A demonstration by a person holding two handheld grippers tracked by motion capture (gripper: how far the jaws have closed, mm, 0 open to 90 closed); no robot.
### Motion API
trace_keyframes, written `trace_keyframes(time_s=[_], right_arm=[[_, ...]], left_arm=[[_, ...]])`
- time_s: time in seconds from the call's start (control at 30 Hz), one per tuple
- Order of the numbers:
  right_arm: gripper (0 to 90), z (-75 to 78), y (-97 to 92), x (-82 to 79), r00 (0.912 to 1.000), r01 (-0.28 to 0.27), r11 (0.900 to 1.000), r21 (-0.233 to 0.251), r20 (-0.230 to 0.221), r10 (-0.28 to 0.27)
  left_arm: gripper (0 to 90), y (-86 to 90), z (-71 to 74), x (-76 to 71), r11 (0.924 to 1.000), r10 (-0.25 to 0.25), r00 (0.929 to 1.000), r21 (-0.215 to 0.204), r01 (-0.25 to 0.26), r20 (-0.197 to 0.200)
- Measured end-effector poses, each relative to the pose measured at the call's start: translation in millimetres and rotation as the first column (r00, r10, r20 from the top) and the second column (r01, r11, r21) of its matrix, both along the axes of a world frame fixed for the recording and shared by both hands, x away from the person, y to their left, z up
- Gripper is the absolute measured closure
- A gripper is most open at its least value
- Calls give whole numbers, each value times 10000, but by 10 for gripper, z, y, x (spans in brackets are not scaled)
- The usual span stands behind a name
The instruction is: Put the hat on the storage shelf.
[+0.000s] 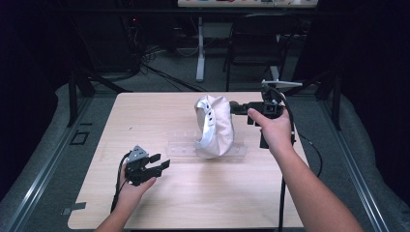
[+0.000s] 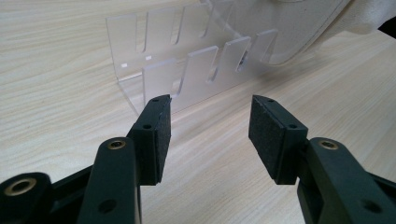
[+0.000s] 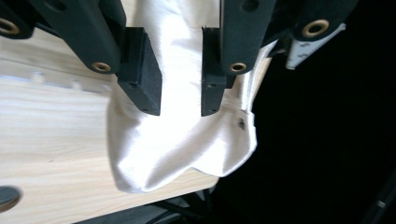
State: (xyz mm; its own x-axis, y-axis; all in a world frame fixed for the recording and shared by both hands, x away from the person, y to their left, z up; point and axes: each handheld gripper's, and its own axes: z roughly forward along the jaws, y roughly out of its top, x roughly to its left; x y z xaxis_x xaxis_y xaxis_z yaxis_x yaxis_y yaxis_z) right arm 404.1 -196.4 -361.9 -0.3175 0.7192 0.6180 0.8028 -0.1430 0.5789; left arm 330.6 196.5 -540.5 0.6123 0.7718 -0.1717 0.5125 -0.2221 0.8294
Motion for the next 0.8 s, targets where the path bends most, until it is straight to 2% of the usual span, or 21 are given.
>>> trace_keyframes(time_s=[0.23,0.33,0.5,0.6,0.8], right_arm=[[652,-79,-65,-101,9989,113,9987,-504,459,-90],[618,-139,-114,-140,9985,153,9980,-607,526,-121],[574,-245,-176,-219,9968,283,9939,-1068,776,-200],[553,-289,-211,-265,9955,365,9944,-990,910,-275],[535,-380,-254,-383,9932,330,9916,-1248,1152,-185]], left_arm=[[493,-6,0,-2,9999,-21,10000,103,21,-28],[494,-4,2,-2,9999,-40,10000,120,41,-51],[494,-6,-10,3,10000,-33,10000,94,33,-16],[494,-13,-9,-1,9999,21,10000,101,-21,16],[493,-14,-7,-4,10000,-28,10000,91,28,-23]])
